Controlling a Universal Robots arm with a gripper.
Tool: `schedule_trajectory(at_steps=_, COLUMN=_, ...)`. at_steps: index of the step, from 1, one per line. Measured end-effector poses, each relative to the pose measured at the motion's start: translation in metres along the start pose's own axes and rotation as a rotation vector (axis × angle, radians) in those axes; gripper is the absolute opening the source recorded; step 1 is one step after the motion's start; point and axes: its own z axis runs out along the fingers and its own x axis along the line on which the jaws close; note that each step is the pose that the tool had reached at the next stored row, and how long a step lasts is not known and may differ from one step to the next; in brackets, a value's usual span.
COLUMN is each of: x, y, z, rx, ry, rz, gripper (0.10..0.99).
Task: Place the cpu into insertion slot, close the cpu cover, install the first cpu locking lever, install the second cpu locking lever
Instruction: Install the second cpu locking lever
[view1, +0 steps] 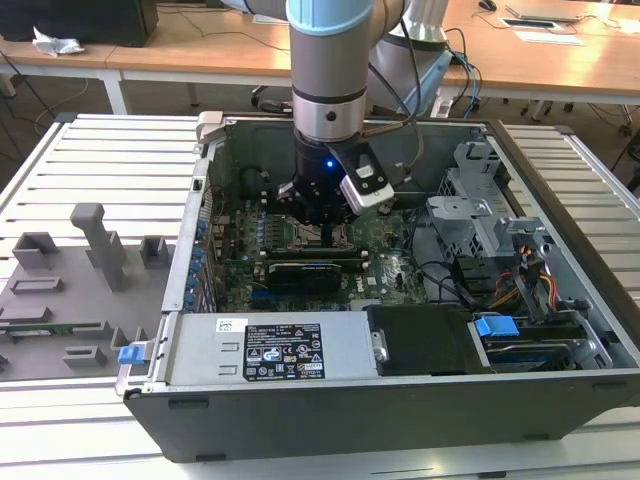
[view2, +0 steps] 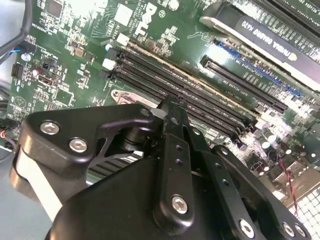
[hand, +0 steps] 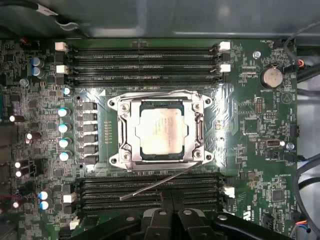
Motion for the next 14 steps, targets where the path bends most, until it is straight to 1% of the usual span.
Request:
schedule_trajectory(at_steps=2, x=0.0008, y=-0.0016, z=0.002, rx=-0.018, ry=0.0007, rz=0.001, gripper=0.106)
schedule_trajectory(at_steps=4, x=0.0014, y=-0.0022, z=0.0026, rx=-0.032, ry=0.0011, rz=0.002, gripper=0.106)
schedule_trajectory(at_steps=6, x=0.0039, y=-0.0026, z=0.0034, rx=-0.06, ry=0.0022, rz=0.004, gripper=0.106)
schedule_trajectory(at_steps=7, x=0.006, y=-0.003, z=0.004, rx=-0.07, ry=0.0025, rz=0.005, gripper=0.106)
schedule_trajectory(at_steps=8, x=0.0073, y=-0.0033, z=0.0044, rx=-0.075, ry=0.0027, rz=0.005, gripper=0.106)
schedule_trajectory(at_steps=9, x=0.01, y=-0.0045, z=0.0052, rx=-0.089, ry=0.0032, rz=0.006, gripper=0.106)
schedule_trajectory(at_steps=10, x=0.0109, y=-0.0049, z=0.0055, rx=-0.094, ry=0.0034, rz=0.006, gripper=0.106)
schedule_trajectory(at_steps=11, x=0.0122, y=-0.0054, z=0.0058, rx=-0.102, ry=0.0036, rz=0.007, gripper=0.106)
schedule_trajectory(at_steps=13, x=0.0162, y=-0.0093, z=0.0073, rx=-0.133, ry=0.0048, rz=0.009, gripper=0.106)
schedule_trajectory(at_steps=14, x=0.0172, y=-0.0116, z=0.008, rx=-0.144, ry=0.0051, rz=0.01, gripper=0.106)
